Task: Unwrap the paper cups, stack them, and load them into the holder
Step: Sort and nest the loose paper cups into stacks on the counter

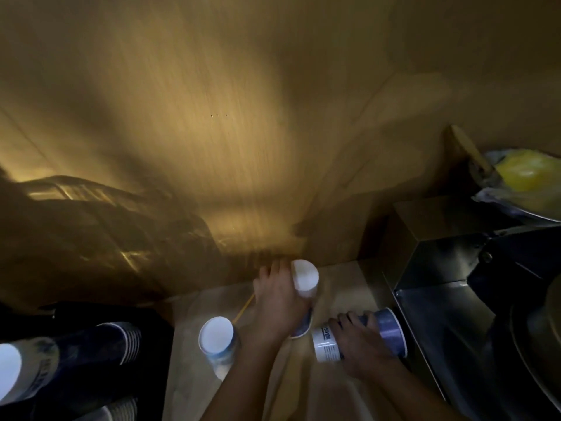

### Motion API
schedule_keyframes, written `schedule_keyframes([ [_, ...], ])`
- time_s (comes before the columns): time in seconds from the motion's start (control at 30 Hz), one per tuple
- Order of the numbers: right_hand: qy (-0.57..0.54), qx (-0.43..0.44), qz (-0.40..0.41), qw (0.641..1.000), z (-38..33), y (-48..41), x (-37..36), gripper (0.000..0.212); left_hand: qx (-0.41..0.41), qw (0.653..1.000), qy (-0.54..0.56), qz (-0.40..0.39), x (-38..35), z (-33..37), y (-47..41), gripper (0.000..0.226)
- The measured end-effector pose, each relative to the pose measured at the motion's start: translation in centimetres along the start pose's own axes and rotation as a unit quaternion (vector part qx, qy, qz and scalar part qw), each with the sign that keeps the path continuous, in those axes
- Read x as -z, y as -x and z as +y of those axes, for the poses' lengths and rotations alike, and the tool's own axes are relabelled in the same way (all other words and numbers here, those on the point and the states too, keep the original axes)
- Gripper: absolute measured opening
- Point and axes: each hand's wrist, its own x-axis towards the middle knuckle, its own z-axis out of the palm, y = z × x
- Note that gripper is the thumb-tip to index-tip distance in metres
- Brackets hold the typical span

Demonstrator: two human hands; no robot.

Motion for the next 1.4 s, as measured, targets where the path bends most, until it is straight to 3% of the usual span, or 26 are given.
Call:
schedule_keyframes([
  [0.1, -0.008, -0.028, 0.010, 1.000, 0.1, 0.3, -0.1, 0.072, 0.091, 0.984, 0.150, -0.017, -1.2, -0.5, 2.0, 0.059],
  [0.2, -0.039, -0.062, 0.043, 0.996, -0.2, 0.2, 0.2, 0.078, 0.130, 0.948, 0.289, 0.030, -2.2, -1.4, 3.6, 0.057],
  [0.33, -0.148, -0.115, 0.140, 0.972, 0.0, 0.7, 2.0, 0.079, 0.117, 0.937, 0.329, 0.031, -2.8, -2.0, 3.8, 0.054],
  [0.43, -0.345, -0.155, 0.232, 0.896, 0.5, 1.4, 5.1, 0.088, 0.107, 0.930, 0.352, -0.022, -3.5, -2.2, 3.9, 0.059],
  [0.5, -0.422, -0.137, 0.295, 0.847, 0.6, 2.0, 7.5, 0.092, 0.103, 0.925, 0.361, -0.055, -4.1, -2.4, 4.1, 0.064],
  [0.77, -0.489, 0.004, 0.494, 0.719, -0.7, 4.2, 13.5, 0.098, 0.085, 0.905, 0.406, -0.094, -5.5, -2.7, 5.7, 0.063],
  [0.9, -0.482, 0.041, 0.476, 0.735, -1.9, 4.7, 13.3, 0.094, 0.073, 0.901, 0.419, -0.087, -5.4, -2.6, 6.0, 0.060],
  [1.07, -0.479, 0.003, 0.346, 0.807, -2.8, 4.4, 8.8, 0.097, 0.052, 0.909, 0.389, -0.141, -4.9, -2.9, 6.2, 0.038],
  [1.2, -0.429, -0.022, 0.199, 0.881, -3.3, 4.5, 4.4, 0.090, 0.184, 0.893, 0.355, -0.207, -5.5, -3.9, 7.7, 0.082],
  [1.4, -0.479, -0.049, 0.154, 0.863, -4.4, 5.4, 1.7, 0.093, 0.091, 0.915, 0.382, -0.090, -5.9, -2.4, 9.7, 0.076],
])
